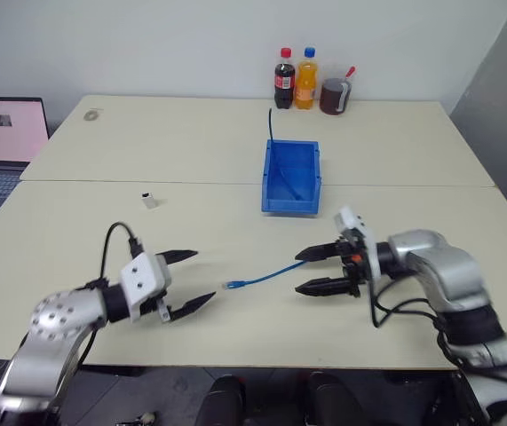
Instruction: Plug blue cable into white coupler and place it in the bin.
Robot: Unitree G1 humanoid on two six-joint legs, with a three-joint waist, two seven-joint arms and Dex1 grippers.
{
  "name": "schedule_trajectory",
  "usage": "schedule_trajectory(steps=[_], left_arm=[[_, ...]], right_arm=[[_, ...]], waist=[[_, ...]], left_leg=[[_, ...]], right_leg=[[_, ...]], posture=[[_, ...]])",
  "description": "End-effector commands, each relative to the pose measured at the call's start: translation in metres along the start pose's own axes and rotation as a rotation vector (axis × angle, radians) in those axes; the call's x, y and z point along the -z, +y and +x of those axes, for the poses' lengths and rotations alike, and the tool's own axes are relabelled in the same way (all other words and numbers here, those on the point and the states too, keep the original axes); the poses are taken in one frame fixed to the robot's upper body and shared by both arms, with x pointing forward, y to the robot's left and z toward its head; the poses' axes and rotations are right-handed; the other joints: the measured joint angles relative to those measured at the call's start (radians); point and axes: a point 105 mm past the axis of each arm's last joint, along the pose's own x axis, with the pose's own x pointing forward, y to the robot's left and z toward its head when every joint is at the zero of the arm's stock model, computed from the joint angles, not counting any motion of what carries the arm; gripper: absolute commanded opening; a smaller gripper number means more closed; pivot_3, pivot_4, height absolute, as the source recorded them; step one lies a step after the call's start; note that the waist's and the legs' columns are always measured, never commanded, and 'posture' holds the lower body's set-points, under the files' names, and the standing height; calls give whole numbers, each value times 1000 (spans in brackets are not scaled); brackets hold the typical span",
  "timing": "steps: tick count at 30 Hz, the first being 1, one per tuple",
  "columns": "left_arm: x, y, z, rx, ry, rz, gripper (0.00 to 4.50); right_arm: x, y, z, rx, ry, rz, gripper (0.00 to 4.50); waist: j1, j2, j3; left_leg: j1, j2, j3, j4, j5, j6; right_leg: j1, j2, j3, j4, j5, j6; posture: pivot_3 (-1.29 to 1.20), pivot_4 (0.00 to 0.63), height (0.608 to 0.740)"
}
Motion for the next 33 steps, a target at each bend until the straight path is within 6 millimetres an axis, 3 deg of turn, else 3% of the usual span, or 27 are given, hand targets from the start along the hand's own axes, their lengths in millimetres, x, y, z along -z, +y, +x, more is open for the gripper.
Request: schedule_trajectory(steps=[1,2,8,13,22,26,33], left_arm=[[16,-11,15,181,23,-14,4500],[20,-11,18,213,28,-14,4500],[40,-5,21,343,113,-67,3402],[37,2,32,338,79,-77,2321],[26,-12,45,383,6,-117,282],[28,-21,37,397,25,-140,244],[32,-13,34,286,67,-128,244]], right_arm=[[2,18,-6,74,-29,21,4447],[5,17,-7,106,-34,35,4447],[17,8,-16,281,-66,48,4500],[18,7,-22,353,-98,60,4500],[20,8,-25,387,-106,65,4500],[20,6,-27,394,-105,69,4500],[24,6,-26,388,-98,76,4500]], waist=[[-5,0,0],[-5,0,0],[-4,-1,0],[-4,-1,0],[-3,-1,0],[-6,-1,0],[-2,-1,-1]], left_leg=[[0,0,1,0,0,0],[1,0,1,0,0,0],[0,0,3,1,0,0],[0,0,3,1,0,0],[0,0,3,1,0,0],[0,0,3,1,0,0],[0,0,2,1,0,0]], right_leg=[[0,1,0,0,-2,3],[0,1,0,0,-2,3],[-1,1,0,0,-1,5],[-1,1,0,-1,-1,5],[0,1,1,-1,-1,5],[0,1,1,0,-1,5],[0,1,1,0,-1,5]], posture=[[0,150,740],[0,150,740],[0,150,740],[0,150,740],[0,150,740],[0,150,740],[0,150,740]])
